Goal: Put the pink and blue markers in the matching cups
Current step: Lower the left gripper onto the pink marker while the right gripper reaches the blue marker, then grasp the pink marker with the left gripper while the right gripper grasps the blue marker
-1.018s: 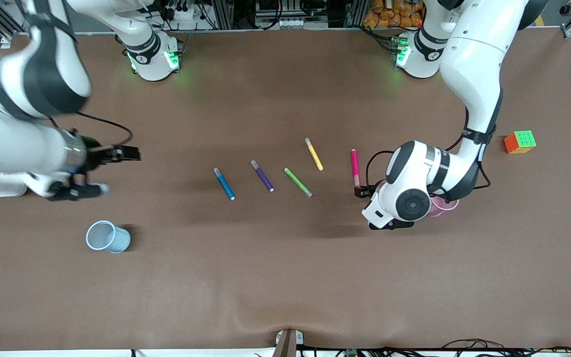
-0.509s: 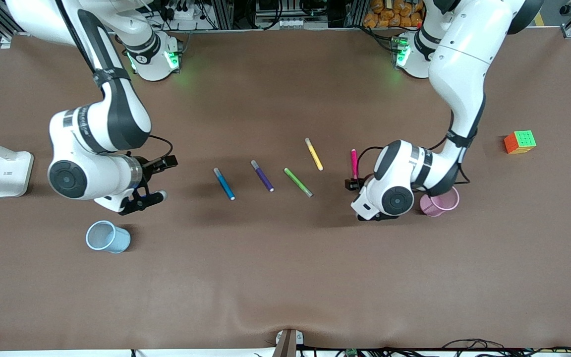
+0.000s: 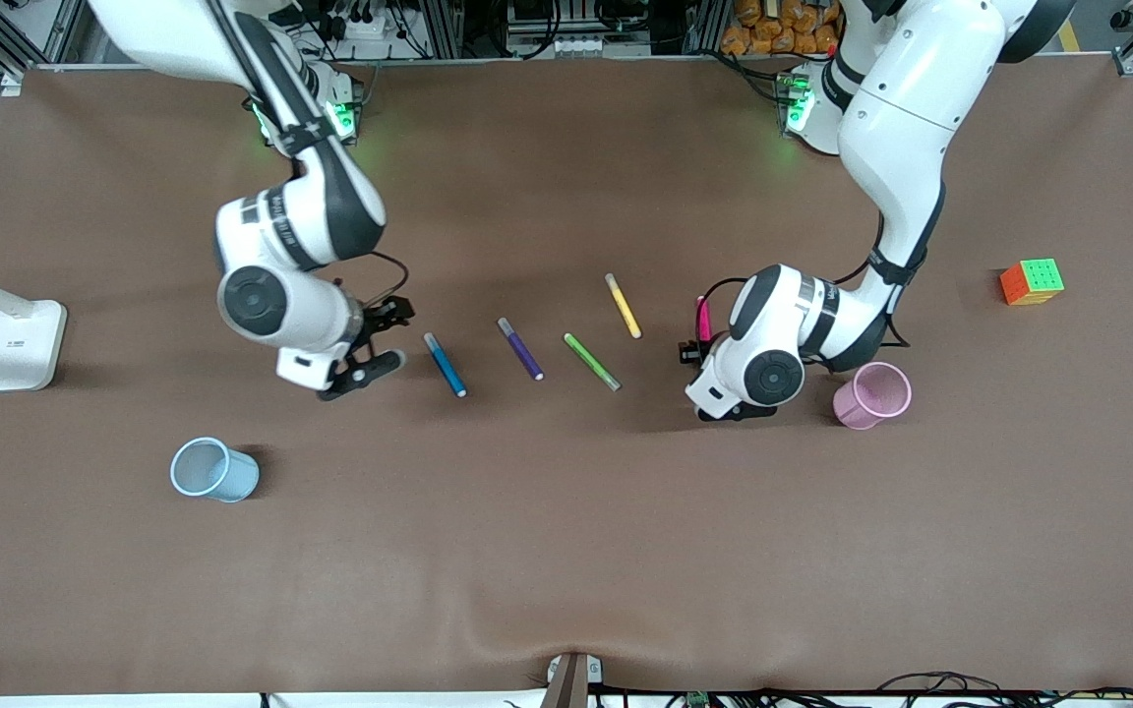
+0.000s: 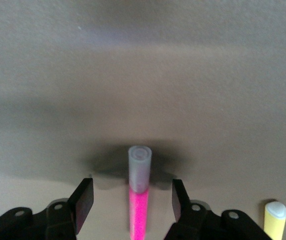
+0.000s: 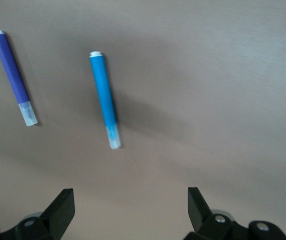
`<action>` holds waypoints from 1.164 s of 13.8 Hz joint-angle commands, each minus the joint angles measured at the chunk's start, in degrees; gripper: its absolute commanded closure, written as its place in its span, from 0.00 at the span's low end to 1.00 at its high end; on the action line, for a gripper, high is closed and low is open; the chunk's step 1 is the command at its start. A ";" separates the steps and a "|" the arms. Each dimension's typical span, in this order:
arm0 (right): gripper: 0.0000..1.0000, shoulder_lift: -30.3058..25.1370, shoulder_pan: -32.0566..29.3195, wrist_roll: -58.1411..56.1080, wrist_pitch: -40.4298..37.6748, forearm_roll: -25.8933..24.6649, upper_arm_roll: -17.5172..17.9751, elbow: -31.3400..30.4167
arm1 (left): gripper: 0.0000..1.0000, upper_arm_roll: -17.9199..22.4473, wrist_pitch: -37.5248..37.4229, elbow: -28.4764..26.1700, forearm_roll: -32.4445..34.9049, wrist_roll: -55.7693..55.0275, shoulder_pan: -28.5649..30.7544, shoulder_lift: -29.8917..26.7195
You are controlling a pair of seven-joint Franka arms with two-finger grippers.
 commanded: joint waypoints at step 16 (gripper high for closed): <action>0.00 4.29 7.57 -3.46 26.62 0.57 -0.59 -10.43 | 1.00 1.70 3.07 -1.81 1.66 -6.84 3.49 -12.66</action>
